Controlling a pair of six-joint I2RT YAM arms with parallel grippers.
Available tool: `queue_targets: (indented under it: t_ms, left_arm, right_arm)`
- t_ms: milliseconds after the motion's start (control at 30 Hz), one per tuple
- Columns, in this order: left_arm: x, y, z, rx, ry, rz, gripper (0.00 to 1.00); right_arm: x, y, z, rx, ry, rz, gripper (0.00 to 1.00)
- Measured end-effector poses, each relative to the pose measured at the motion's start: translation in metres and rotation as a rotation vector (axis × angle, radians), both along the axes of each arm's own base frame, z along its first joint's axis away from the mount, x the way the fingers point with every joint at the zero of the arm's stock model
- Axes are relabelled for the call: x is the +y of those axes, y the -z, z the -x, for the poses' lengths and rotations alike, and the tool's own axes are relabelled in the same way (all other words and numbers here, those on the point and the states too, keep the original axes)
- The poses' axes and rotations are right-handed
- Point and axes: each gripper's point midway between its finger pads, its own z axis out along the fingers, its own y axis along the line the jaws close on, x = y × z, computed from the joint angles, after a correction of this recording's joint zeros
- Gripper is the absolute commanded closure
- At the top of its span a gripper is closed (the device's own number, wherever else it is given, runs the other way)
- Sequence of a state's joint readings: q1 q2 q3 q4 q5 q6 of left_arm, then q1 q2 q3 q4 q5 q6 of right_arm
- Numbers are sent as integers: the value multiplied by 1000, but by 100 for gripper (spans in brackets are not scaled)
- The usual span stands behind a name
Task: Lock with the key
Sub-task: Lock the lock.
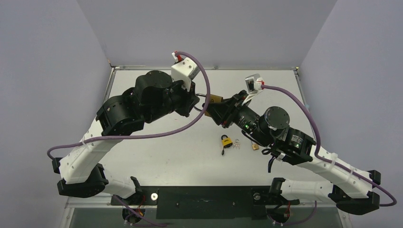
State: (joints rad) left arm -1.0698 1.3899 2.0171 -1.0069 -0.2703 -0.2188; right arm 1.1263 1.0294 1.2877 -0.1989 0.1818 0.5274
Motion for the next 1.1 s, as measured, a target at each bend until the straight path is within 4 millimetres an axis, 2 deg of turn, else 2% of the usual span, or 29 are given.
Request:
queue_targets:
  t_ms: [333, 733, 1100]
  left_arm:
    - [-5, -6, 3, -18, 5, -25, 100]
    - [-5, -18, 6, -47, -5, -26, 100]
    - [-8, -20, 5, -46, -12, -18, 100]
  right_arm:
    - [3, 2, -2, 4, -18, 4, 100]
    - [6, -9, 0, -15, -55, -38, 100]
    - [6, -12, -4, -21, -49, -52, 100]
